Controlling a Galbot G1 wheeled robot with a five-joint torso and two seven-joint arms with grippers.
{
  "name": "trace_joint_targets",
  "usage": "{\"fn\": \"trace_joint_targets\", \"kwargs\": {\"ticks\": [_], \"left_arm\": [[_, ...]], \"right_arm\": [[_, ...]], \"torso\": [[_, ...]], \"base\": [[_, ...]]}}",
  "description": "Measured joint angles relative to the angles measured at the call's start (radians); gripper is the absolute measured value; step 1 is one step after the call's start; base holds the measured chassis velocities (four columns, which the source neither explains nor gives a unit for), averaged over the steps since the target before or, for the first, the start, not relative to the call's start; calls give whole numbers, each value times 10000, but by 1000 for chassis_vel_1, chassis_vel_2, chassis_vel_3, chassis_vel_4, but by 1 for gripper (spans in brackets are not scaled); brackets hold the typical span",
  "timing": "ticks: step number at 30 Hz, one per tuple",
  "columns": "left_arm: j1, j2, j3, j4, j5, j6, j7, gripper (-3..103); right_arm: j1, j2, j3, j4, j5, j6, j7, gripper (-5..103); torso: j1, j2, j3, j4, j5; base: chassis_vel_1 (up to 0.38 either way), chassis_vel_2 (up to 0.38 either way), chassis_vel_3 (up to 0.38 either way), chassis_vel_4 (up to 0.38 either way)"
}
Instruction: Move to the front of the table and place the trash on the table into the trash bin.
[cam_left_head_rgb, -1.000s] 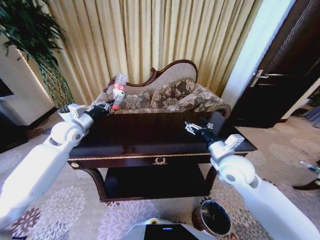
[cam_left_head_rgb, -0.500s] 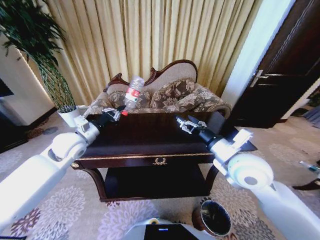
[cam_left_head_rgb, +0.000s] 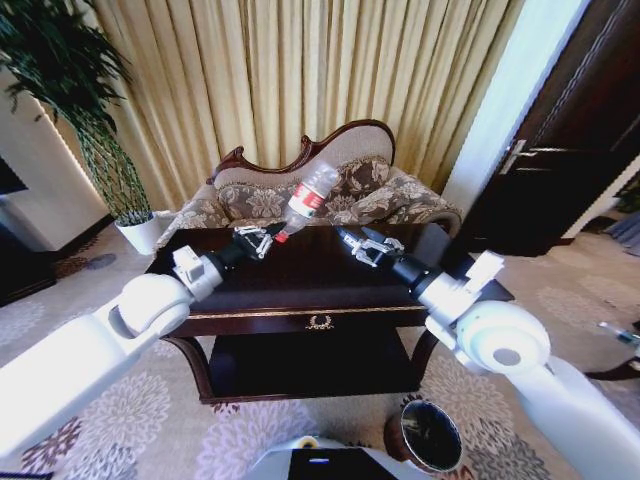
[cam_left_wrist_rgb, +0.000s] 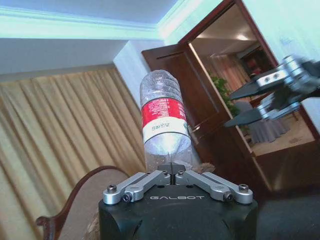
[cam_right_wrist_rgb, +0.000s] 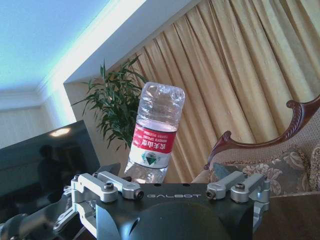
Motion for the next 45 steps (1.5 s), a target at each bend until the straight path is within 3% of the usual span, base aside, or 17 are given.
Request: {"fn": "trace_joint_targets", "kwargs": {"ticks": [16, 45], "left_arm": [[131, -54, 151, -579, -154, 279, -6, 0], [100, -48, 350, -884, -106, 361, 84, 0]], "right_arm": [[1003, 51, -297, -943, 42, -20, -172, 100], [995, -68, -208, -459, 211, -108, -400, 100]], "torso": [[0, 0, 0, 1, 0], [1, 0, -1, 1, -1]], "base": [[0, 0, 0, 0], [0, 0, 0, 0]]}}
